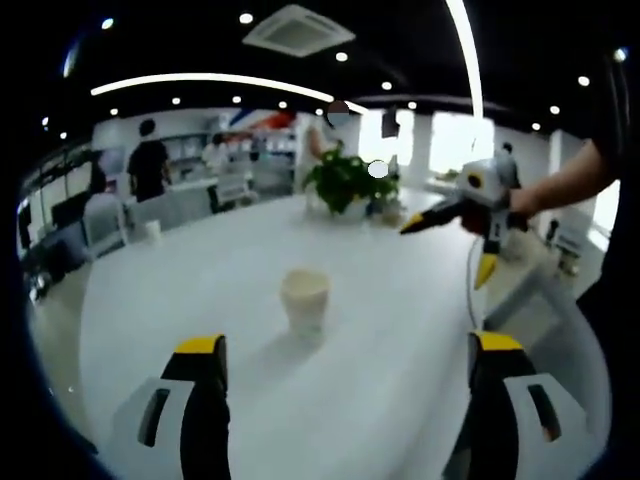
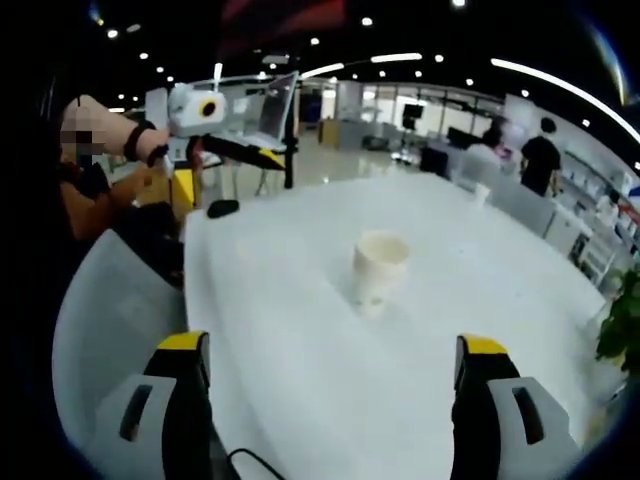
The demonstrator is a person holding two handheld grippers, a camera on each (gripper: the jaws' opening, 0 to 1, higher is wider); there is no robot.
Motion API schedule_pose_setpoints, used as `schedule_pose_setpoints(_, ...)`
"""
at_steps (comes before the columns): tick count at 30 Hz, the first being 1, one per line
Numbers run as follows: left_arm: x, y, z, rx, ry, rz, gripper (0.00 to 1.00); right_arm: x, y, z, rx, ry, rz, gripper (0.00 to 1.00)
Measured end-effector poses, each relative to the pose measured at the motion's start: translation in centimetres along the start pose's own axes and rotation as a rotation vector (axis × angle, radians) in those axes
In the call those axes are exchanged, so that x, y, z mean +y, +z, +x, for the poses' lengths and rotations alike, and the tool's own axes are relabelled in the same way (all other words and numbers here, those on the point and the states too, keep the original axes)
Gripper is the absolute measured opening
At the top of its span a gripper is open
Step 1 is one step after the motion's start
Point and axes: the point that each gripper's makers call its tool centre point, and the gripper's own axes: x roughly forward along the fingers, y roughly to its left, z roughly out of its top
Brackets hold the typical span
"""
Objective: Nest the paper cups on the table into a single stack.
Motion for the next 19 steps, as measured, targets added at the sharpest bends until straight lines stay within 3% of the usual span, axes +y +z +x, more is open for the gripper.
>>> schedule_pose_setpoints(7,-0.31,-0.66,-0.09,0.034,-0.009,-0.007,0.98,-0.06,-0.10,-0.21,0.000,-0.004,0.002,1.00)
schedule_pose_setpoints(19,0.16,-0.74,-0.40,0.040,0.009,0.001,0.98,-0.55,-0.36,-0.38,0.012,-0.020,0.016,1.00)
